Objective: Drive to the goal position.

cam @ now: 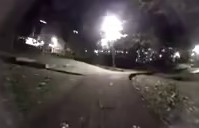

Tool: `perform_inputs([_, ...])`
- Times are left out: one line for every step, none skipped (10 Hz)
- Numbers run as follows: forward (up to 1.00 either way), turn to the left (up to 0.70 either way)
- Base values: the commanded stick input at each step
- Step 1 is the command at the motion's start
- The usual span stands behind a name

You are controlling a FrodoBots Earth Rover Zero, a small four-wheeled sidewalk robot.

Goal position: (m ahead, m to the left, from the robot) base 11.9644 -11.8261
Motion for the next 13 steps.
perform_inputs([0.45, 0.00])
perform_inputs([0.45, 0.00])
perform_inputs([0.45, 0.00])
perform_inputs([0.45, 0.00])
perform_inputs([0.45, 0.00])
perform_inputs([0.45, 0.00])
perform_inputs([0.45, 0.00])
perform_inputs([0.45, 0.00])
perform_inputs([0.45, 0.00])
perform_inputs([0.45, 0.00])
perform_inputs([0.45, 0.00])
perform_inputs([0.45, 0.00])
perform_inputs([0.45, 0.00])
